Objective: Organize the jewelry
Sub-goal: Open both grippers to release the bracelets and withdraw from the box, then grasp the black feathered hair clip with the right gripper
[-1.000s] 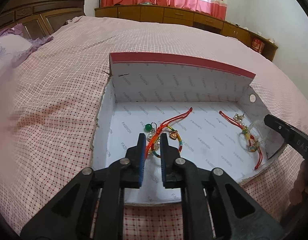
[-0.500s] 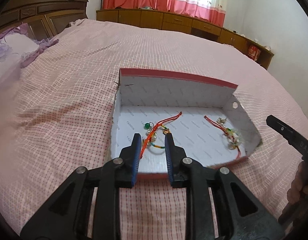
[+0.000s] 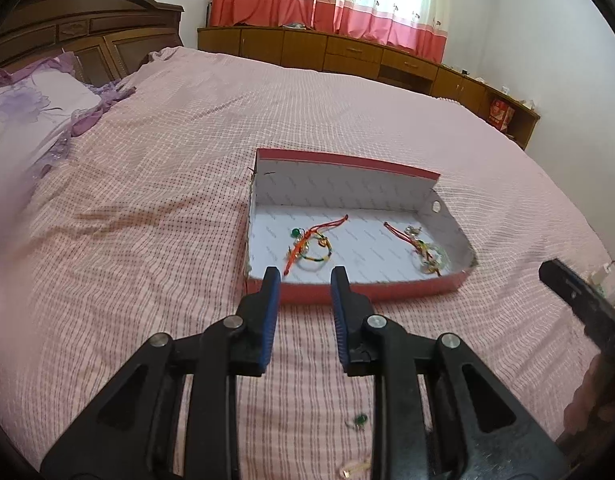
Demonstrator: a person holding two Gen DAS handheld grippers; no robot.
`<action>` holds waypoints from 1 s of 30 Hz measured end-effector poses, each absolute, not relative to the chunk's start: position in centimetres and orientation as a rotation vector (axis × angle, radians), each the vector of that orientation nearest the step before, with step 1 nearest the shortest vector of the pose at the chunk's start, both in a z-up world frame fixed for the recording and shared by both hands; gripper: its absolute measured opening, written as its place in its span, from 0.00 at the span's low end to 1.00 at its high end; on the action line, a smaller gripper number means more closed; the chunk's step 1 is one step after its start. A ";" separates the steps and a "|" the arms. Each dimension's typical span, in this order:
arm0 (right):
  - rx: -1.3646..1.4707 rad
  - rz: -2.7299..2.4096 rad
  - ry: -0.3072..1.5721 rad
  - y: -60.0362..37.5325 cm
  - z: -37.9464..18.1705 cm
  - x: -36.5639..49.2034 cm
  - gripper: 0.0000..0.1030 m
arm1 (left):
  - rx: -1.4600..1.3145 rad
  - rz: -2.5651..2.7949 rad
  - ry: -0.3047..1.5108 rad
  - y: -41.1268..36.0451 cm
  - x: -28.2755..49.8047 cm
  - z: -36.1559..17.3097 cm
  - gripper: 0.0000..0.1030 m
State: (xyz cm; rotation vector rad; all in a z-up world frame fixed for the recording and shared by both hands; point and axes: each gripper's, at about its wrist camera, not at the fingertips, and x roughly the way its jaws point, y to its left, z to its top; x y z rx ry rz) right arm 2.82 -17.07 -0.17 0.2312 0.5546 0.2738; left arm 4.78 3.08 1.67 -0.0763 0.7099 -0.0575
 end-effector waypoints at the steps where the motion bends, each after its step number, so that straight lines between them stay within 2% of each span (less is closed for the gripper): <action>1: 0.231 0.275 0.555 -17.0 -0.1 2.3 0.48 | -0.076 -0.060 0.710 3.1 4.4 1.8 0.17; 14: 0.219 0.332 0.594 -14.9 -1.3 -3.9 0.57 | -0.082 -0.068 0.718 3.1 -0.9 1.9 0.18; 30: 0.099 0.383 0.707 -10.1 -5.8 -6.8 0.61 | -0.113 -0.053 0.749 4.0 -3.7 0.0 0.18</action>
